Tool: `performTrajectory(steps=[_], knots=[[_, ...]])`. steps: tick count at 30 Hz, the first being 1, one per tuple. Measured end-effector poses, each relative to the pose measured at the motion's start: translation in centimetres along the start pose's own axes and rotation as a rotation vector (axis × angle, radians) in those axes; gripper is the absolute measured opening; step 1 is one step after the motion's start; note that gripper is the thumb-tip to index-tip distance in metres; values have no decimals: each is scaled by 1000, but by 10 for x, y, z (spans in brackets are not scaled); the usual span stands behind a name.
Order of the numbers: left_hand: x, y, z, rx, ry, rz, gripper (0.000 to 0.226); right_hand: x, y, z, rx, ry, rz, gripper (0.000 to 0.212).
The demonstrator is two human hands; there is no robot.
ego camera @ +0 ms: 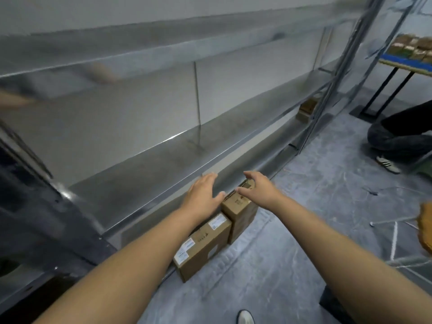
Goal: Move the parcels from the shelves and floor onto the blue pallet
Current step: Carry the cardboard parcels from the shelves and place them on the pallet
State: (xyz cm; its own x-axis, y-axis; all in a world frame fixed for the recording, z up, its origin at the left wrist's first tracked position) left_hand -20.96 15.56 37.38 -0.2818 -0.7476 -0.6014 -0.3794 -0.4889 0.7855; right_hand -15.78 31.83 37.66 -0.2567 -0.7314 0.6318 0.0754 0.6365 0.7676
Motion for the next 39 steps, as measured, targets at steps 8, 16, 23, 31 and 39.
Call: performTrajectory(steps=[8, 16, 23, 31, 39], knots=[[85, -93, 72, -45, 346, -118, 60, -97, -88, 105, 273, -6, 44, 67], [220, -264, 121, -11, 513, -180, 57, -235, -269, 160, 514, -49, 45, 44], [353, -359, 124, -39, 691, -149, 51, -303, -381, 222, 506, -53, -16, 55], [420, -392, 102, -161, 773, -4, 61, -351, -424, 235, 311, -94, -165, 68], [466, -411, 55, -298, 1153, -316, 79, -370, -427, 215, 162, -165, -351, 81]])
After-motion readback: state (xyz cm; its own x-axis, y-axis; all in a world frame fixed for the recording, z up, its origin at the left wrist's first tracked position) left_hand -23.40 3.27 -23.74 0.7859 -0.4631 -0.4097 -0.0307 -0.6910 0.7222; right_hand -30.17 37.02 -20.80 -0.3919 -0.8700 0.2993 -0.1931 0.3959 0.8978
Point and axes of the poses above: each hand's wrist, its own z-axis towards the middle knuckle, its own y-axis out of the back of the hand, x = y × z, the point moved 8 cm from there along z, towards the middle knuckle, and after that the axes turned 8 degrees about y, right-handed, at the moved point
